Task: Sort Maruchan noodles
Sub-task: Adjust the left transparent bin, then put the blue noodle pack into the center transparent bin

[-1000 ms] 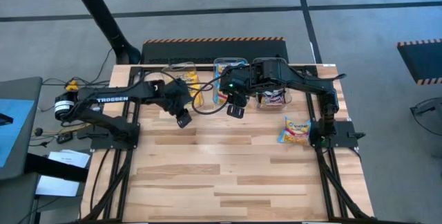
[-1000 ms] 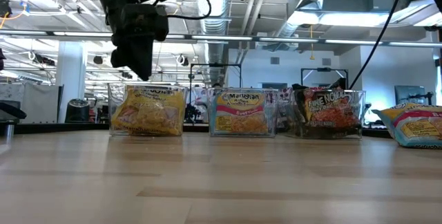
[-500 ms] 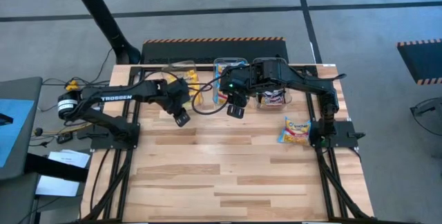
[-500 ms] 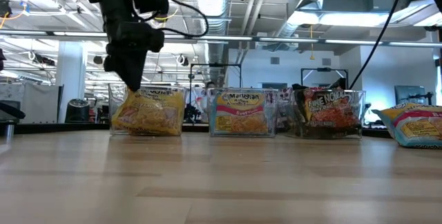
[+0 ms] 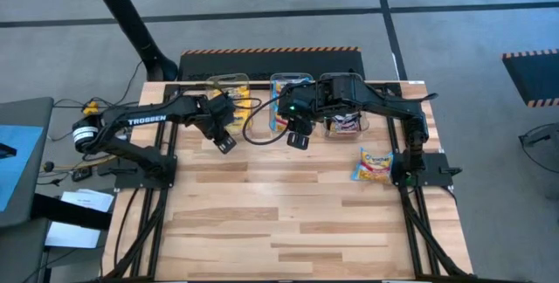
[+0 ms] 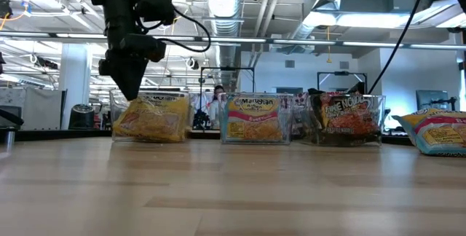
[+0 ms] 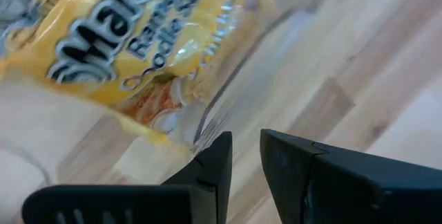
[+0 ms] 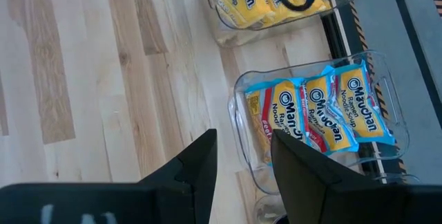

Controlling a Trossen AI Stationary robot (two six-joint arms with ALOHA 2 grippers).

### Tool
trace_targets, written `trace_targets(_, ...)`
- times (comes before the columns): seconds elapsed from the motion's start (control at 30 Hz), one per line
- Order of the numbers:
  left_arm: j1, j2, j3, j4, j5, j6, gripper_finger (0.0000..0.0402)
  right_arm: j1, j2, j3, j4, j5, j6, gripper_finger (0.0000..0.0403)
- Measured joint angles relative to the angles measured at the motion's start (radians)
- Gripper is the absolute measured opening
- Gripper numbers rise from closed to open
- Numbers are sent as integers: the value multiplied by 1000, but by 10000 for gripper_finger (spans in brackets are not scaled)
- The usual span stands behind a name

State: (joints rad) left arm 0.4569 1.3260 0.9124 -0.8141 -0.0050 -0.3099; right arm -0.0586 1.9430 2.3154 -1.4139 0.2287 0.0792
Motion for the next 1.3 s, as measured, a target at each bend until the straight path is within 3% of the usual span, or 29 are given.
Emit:
trace_targets(0.2,15,0,0,-15,-42,21,72,0,0,0,0,0,0,159)
trace_targets(0.73,-60,-104,-2,-3,37,-84,72,0,0,0,-6,-40,3,159)
trace_targets(0.93,-158,-217,-2,1,126,-141,72,17,0,0,-117,-78,53,159)
trace_targets(1.13,-291,-346,-2,47,124,-269,72,70,2,-46,-154,-127,52,159)
trace_targets(1.3,-395,-449,-2,172,85,-268,72,121,-1,-102,-158,-206,115,159)
